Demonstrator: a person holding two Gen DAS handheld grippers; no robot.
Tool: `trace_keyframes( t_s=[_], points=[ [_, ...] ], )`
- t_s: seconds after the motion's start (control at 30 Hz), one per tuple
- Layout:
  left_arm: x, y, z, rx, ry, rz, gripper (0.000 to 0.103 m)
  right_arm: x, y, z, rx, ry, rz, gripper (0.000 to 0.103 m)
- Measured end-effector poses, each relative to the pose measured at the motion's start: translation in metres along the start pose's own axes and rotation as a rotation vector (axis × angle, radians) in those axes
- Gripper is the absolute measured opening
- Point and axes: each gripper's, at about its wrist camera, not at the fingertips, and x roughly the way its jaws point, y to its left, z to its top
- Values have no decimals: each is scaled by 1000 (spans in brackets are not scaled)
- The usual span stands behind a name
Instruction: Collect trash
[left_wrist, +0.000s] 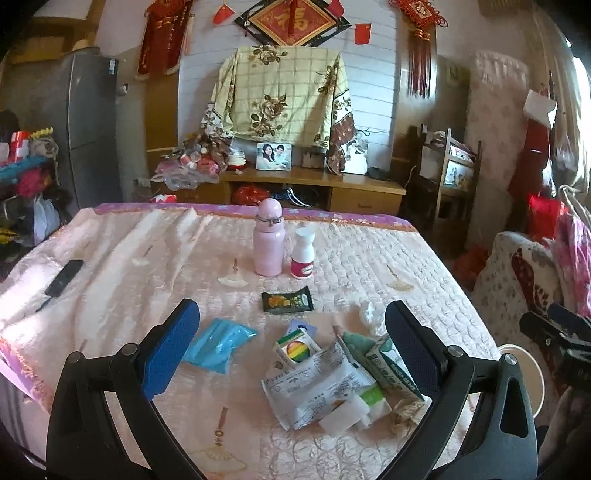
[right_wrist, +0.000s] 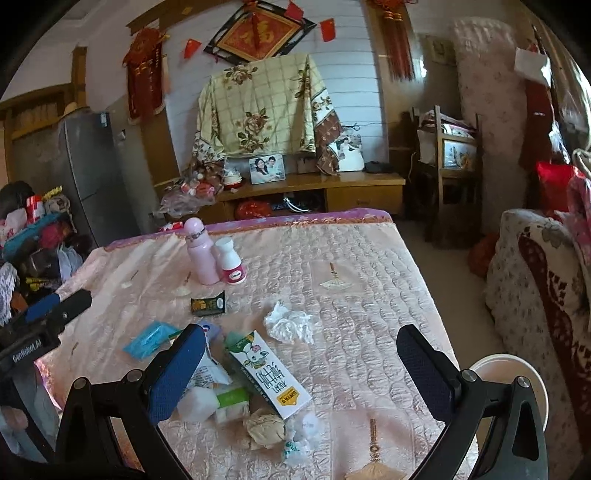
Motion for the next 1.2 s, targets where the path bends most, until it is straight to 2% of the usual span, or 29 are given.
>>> trace_keyframes(
  t_s=[0.67, 1.2],
  points=[
    [3, 3, -7, 9, -2, 16, 100, 2, 19, -10, -57, -10, 8, 103],
    [11, 23, -9, 8, 51, 28, 100, 11, 18, -18, -92, 33, 40, 103]
  ],
)
